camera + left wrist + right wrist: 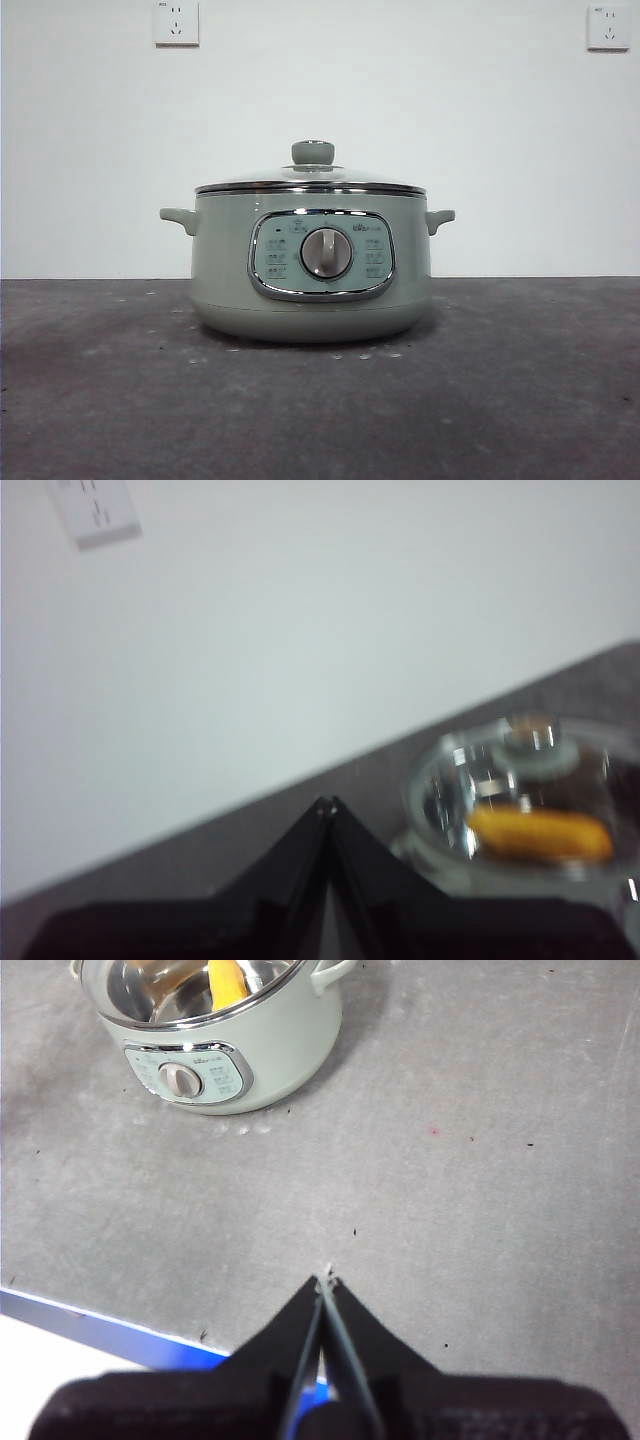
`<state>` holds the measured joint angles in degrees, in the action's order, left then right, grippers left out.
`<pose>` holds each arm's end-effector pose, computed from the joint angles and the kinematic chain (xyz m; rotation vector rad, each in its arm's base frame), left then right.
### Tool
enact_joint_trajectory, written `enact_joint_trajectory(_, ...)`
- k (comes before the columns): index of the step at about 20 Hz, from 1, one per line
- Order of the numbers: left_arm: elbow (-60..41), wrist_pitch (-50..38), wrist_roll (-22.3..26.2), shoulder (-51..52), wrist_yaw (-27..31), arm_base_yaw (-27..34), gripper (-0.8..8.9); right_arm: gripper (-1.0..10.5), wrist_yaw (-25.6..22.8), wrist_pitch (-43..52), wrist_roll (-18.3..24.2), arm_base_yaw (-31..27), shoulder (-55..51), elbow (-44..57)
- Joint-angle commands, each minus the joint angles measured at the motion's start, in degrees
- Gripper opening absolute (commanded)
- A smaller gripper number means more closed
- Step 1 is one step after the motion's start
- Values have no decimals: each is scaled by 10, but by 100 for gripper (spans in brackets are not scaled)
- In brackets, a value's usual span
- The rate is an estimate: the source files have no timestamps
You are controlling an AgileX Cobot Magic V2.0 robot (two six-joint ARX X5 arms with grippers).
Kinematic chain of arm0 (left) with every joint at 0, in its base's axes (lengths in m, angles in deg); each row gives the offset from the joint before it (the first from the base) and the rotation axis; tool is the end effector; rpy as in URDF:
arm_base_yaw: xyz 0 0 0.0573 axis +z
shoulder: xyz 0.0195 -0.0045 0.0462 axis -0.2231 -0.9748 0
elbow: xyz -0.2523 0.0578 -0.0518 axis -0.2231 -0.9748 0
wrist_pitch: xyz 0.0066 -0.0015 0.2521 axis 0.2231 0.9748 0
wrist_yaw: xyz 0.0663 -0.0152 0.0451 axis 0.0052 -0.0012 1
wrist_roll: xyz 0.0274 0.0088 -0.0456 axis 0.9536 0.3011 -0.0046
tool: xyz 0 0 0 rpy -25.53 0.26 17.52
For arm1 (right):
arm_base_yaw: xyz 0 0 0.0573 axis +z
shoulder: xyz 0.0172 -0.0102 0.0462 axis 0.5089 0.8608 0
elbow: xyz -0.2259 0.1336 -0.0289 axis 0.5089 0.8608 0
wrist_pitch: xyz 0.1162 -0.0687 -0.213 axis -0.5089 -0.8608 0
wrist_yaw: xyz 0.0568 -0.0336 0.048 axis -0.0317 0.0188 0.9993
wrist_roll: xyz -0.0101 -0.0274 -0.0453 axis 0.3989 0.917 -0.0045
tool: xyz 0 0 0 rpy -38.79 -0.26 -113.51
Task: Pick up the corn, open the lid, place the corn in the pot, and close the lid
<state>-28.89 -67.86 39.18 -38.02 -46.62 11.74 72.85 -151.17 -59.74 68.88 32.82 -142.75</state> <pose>0.1142 -0.0104 0.3158 0.2352 -0.0468 -0.3003 0.0131 0.0039 0.3603 0.0295 0.6958 0.3624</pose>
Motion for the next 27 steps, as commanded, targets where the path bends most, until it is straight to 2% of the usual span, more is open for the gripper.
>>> enact_joint_trajectory(1, -99, -32, -1, 52, -2, 8, -3, 2, 0, -14, -5, 1, -1, 5)
enact_joint_trajectory(7, -254, -38, -31, 174, 22, 25, -3, 2, -1, -15, -5, 1, -1, 5)
enact_joint_trajectory(13, -341, -32, -74, 258, 43, 36, -3, 2, -1, -14, -5, 1, -1, 5)
enact_joint_trajectory(16, -341, 20, -75, 265, 43, 37, -3, 2, 0, -14, -5, 1, -1, 5)
enact_joint_trajectory(20, -341, 15, -90, 264, 22, 37, -3, 2, -1, -14, -5, 1, -1, 5)
enact_joint_trajectory(27, -341, 16, -90, 254, 25, 37, -3, 2, -1, -14, -5, 1, -1, 5)
